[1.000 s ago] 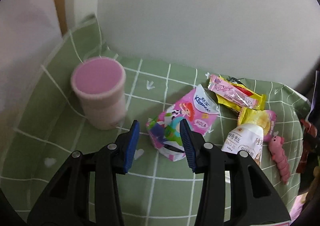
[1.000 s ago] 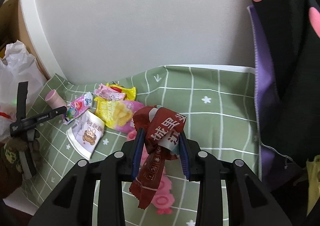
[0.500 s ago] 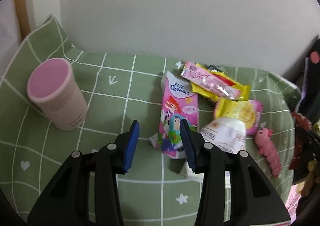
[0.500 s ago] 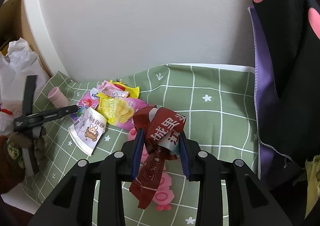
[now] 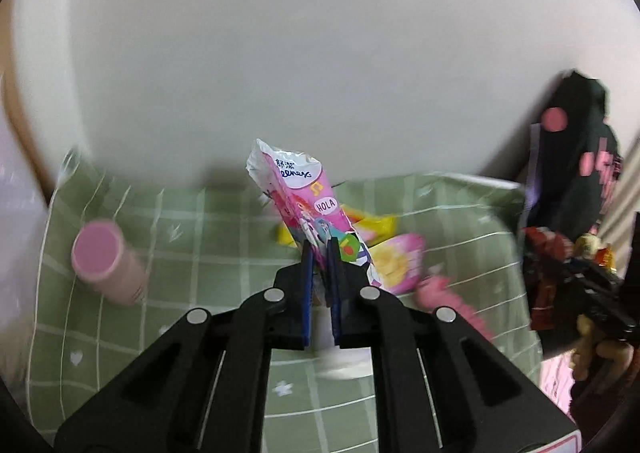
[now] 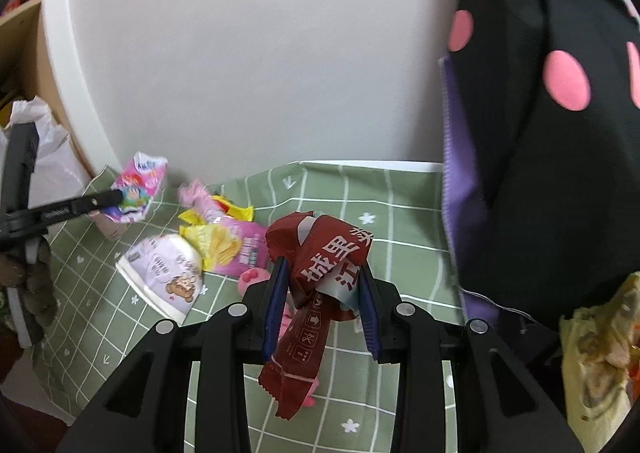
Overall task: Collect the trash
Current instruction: 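Carry the pink HOLA packet and dark red wrapper over the yellow trash bag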
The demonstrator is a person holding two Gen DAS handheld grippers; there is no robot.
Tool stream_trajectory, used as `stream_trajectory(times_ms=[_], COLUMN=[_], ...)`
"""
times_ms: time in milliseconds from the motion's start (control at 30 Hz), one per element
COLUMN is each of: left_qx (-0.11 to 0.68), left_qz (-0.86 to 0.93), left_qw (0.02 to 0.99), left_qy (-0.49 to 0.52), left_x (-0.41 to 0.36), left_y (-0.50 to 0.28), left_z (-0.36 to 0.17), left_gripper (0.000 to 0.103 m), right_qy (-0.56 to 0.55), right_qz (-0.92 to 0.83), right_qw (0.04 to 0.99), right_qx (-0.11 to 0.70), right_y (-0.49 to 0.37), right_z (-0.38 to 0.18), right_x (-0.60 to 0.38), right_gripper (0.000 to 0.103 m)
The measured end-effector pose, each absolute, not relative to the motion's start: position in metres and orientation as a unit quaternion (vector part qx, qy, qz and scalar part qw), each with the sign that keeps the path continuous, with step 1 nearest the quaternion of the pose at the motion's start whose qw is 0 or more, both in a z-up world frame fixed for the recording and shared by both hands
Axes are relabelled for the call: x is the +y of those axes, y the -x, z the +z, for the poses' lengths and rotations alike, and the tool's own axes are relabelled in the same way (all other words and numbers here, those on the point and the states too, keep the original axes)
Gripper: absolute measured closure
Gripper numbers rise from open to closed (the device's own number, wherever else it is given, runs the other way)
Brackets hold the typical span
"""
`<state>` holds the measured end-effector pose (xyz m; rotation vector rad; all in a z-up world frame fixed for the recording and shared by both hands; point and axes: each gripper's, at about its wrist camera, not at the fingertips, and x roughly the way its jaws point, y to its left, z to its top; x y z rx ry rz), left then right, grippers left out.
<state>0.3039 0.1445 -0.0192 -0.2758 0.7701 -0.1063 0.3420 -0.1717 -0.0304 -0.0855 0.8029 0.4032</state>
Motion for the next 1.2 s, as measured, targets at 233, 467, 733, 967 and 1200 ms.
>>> stream_trajectory(times_ms=[233,467,733,967,1200], left_qx=[0.355,0.338,0.331,0.338,0.344], left_qz=[-0.143,-0.253,-0.358,-0.418,-0.476], left_qw=[0.916,0.901,0.869,0.842,0.809], left_qy=[0.121,0.101,0.078,0.051,0.027], left_x=[0.102,0.041,-0.031,-0.093,-0.154], left_y=[-0.310,-0.314,-0.317,-0.318,-0.313], left_z=[0.009,0.034,0.055,0.059,0.060], left_gripper=[0.096,0.096,0.096,0.096,0.096], right_qy=[0.034,0.024,0.004,-0.013,-0.029], right_qz=[0.150,0.080,-0.007,-0.073,-0.129], right_qw=[0.912,0.932,0.947,0.951,0.951], right_qx=[0.380,0.353,0.321,0.301,0.280], right_y=[-0.329,-0.303,-0.271,-0.244,-0.219], right_z=[-0.017,0.009,0.042,0.057,0.072], right_x=[-0.197,-0.246,-0.311,-0.361,-0.411], right_gripper=[0.071,0.071,0.071,0.071,0.071])
